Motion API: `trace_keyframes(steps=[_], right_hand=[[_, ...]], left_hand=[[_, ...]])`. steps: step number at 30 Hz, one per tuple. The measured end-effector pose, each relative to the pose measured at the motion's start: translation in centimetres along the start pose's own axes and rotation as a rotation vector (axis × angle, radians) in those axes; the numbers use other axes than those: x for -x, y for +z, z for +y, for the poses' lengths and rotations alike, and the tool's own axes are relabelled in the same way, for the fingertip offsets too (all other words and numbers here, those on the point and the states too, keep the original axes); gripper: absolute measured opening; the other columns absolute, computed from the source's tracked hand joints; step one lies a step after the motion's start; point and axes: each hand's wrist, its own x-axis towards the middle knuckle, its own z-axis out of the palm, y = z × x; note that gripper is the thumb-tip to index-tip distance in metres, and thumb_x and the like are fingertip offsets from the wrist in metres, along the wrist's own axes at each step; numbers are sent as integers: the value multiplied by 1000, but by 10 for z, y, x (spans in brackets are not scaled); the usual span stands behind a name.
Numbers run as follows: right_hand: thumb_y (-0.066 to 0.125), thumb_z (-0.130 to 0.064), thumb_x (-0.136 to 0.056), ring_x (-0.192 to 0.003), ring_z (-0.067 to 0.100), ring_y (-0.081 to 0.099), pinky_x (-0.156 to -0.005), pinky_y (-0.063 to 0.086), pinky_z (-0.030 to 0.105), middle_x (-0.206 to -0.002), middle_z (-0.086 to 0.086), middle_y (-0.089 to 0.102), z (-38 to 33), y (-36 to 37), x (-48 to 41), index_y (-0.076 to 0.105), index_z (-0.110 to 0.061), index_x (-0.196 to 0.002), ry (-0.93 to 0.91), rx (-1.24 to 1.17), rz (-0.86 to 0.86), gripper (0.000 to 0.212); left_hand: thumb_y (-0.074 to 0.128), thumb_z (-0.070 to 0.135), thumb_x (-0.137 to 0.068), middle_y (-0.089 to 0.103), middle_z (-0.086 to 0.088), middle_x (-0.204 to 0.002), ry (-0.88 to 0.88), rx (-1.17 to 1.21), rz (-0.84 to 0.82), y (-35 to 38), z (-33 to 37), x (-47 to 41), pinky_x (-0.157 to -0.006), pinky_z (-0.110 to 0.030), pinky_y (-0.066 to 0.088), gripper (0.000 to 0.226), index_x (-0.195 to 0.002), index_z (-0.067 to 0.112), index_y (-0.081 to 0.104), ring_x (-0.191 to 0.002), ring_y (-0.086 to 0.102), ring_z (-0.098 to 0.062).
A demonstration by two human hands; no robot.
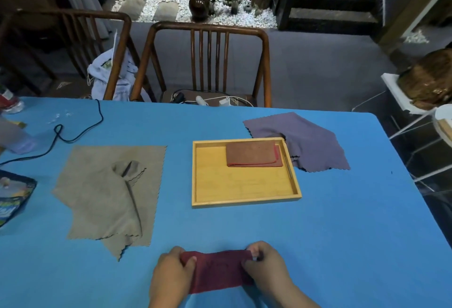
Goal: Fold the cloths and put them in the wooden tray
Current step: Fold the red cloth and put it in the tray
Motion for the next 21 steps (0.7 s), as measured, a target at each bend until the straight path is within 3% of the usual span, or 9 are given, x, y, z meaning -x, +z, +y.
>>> trace_keyframes(steps=[4, 6, 8, 10, 12, 14, 17, 21], right_hand=[[61, 4, -80, -60, 17, 47, -56, 39, 27, -65, 6, 52, -3, -19, 2, 55, 0, -81, -9, -155, -102, 7], [59, 7, -84, -65, 17, 49, -59, 40, 29, -69, 8, 52, -9, -39, 0, 55, -3, -83, -27, -213, -156, 11], [57, 6, -87, -69, 17, 52, -65, 42, 30, -74, 8, 55, -23, -66, -6, 57, -5, -86, -79, -243, -182, 11], [58, 1, -91, -70, 15, 60, -67, 48, 28, -75, 4, 65, -42, -96, -19, 62, -8, -98, -130, -276, -179, 13], [59, -4, -93, -67, 13, 66, -62, 52, 23, -70, -3, 69, -61, -121, -40, 61, -16, -109, -165, -310, -167, 20], [62, -10, -92, -65, 11, 68, -60, 52, 19, -68, -6, 69, -79, -136, -66, 59, -22, -112, -183, -267, -71, 23], [67, -14, -87, -68, 13, 63, -64, 47, 23, -80, -2, 64, -97, -141, -109, 56, -20, -113, -270, -4, 162, 28], [59, -15, -86, -89, 26, 61, -71, 47, 33, -96, 3, 63, -103, -133, -142, 55, -19, -112, -428, 421, 314, 27]], left_hand=[[72, 21, -80, 64, -8, -76, -34, 125, -68, 4, 13, 5, -74, -35, 48, 19, -76, 11, 57, -76, 63, -26], [71, 13, -83, 59, -3, -67, 31, 216, -161, 1, 24, 7, -70, -34, 50, 16, -78, 7, 56, -64, 57, -20], [68, 5, -86, 59, -5, -67, 109, 395, -253, -12, 44, 5, -59, -25, 48, 13, -86, 6, 55, -56, 53, -12], [65, 4, -90, 61, -9, -71, 170, 595, -386, -28, 75, -4, -55, -21, 47, 16, -99, 13, 55, -59, 56, -14], [62, 7, -92, 63, -6, -72, 215, 658, -477, -38, 110, -23, -59, -30, 54, 23, -105, 24, 56, -65, 61, -20], [61, 5, -92, 65, -1, -69, 240, 657, -446, -36, 147, -47, -58, -31, 58, 24, -103, 27, 58, -64, 66, -20], [60, -4, -90, 65, -4, -74, 271, 629, -241, -16, 189, -89, -57, -28, 54, 24, -95, 20, 60, -62, 63, -19], [59, 5, -91, 70, -9, -94, 282, 427, -78, 16, 207, -129, -81, -39, 55, 17, -100, 16, 67, -80, 63, -24]])
